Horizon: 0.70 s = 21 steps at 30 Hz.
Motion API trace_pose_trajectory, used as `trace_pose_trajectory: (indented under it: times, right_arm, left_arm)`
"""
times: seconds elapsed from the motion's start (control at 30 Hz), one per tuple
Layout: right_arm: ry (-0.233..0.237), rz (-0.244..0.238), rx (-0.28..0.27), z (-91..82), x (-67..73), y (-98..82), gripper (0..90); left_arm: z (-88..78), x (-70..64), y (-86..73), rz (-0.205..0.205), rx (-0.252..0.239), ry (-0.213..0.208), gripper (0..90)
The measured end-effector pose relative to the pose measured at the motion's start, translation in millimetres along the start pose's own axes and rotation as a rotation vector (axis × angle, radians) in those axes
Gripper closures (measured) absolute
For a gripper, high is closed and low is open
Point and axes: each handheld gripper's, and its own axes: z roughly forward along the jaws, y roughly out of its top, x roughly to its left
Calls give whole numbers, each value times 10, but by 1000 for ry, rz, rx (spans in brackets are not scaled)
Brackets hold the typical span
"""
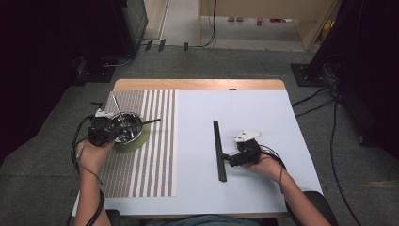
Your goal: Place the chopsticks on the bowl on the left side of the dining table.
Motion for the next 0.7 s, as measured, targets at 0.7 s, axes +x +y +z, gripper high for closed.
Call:
trace_pose_trajectory:
  times: [0.7]
  right_arm:
    - [0,0,0,0,0,0,114]
  left_arm:
    - [30,41,-9,-13,-19,17,896]
